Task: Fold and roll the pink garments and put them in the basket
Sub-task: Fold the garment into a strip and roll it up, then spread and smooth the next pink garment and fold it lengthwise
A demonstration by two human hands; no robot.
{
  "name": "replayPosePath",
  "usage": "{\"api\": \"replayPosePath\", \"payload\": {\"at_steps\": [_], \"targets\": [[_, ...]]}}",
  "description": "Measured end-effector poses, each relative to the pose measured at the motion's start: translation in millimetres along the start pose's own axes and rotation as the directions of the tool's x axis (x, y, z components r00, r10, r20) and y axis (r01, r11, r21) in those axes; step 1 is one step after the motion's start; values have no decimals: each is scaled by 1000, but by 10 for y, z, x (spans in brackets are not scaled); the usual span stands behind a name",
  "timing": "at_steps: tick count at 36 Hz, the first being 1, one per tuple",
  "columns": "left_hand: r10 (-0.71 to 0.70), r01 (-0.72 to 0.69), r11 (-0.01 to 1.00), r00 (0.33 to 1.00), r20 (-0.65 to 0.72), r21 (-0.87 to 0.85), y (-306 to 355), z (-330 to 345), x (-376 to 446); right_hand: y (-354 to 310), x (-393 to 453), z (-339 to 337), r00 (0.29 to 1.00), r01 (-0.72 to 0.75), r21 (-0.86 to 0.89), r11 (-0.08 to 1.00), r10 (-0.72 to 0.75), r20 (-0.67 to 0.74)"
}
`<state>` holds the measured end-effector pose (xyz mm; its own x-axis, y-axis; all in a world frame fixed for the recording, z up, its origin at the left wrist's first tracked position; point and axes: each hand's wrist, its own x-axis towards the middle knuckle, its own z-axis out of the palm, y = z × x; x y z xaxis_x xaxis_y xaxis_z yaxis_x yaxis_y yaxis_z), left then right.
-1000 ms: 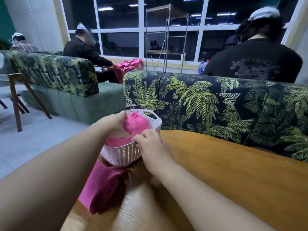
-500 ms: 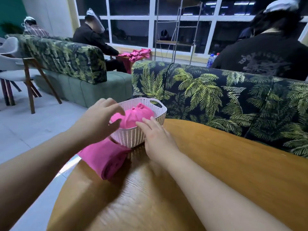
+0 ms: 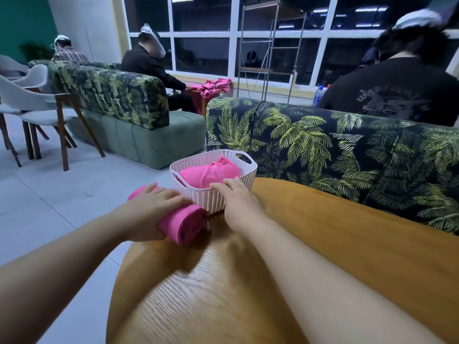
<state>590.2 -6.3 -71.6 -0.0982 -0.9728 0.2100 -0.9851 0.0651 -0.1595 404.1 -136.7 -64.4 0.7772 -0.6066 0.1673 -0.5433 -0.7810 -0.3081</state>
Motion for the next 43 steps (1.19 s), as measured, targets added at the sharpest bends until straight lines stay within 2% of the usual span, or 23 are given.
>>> {"api": "replayPosePath", "payload": {"at_steps": [2, 4, 5, 9, 13, 18, 22, 25, 28, 29, 31, 34, 37, 39, 43], "targets": [[-90, 74, 968, 995, -53, -239, 34, -199, -51, -24, -45, -53, 1000, -2, 16, 1000, 2, 22], [-207, 152, 829, 977, -42, -539, 94, -472, -84, -32, -87, -102, 999, -18, 50, 999, 17, 27], [-257, 174, 754, 965, -40, -634, 101, -590, -86, -32, -110, -122, 999, -28, 67, 997, 26, 29], [-393, 224, 627, 918, -55, -747, 64, -957, 105, -33, -167, -131, 999, -41, 99, 994, 38, 30], [-479, 325, 611, 878, -10, -722, 23, -1134, 526, -43, -191, -81, 999, -35, 123, 992, 36, -3], [-441, 272, 669, 895, -75, -692, 64, -1182, 1184, 20, -162, -11, 999, -42, 126, 991, 40, 21], [-442, 245, 650, 892, -95, -719, 115, -1019, 1582, 116, -64, 175, 996, -20, 44, 999, 24, -89], [-417, 326, 627, 908, 49, -708, 95, -735, 1719, 106, -90, 226, 992, -19, 111, 994, 32, -119], [-361, 488, 674, 873, 328, -555, 51, -388, 1751, 108, -89, 334, 948, 19, 155, 988, 32, -316], [-349, 515, 688, 853, 389, -511, 58, -314, 1741, 122, -82, 375, 942, 44, 188, 981, 22, -334], [-330, 520, 695, 844, 422, -496, 65, -216, 1752, 153, -93, 417, 960, 60, 204, 977, -1, -279], [-306, 449, 756, 885, 350, -476, 127, -176, 1743, 163, -131, 329, 972, 73, 214, 974, -21, -236], [-370, 400, 882, 915, 159, -249, 193, -91, 1677, 168, -150, 267, 979, 78, 173, 982, -42, -200], [-393, 391, 898, 919, 33, -201, 256, -52, 1623, 167, -171, 257, 986, 68, 158, 985, -42, -163], [-414, 327, 854, 898, -147, -405, 379, -66, 1542, 194, -290, 204, 993, 49, 121, 991, -36, -111]]}}
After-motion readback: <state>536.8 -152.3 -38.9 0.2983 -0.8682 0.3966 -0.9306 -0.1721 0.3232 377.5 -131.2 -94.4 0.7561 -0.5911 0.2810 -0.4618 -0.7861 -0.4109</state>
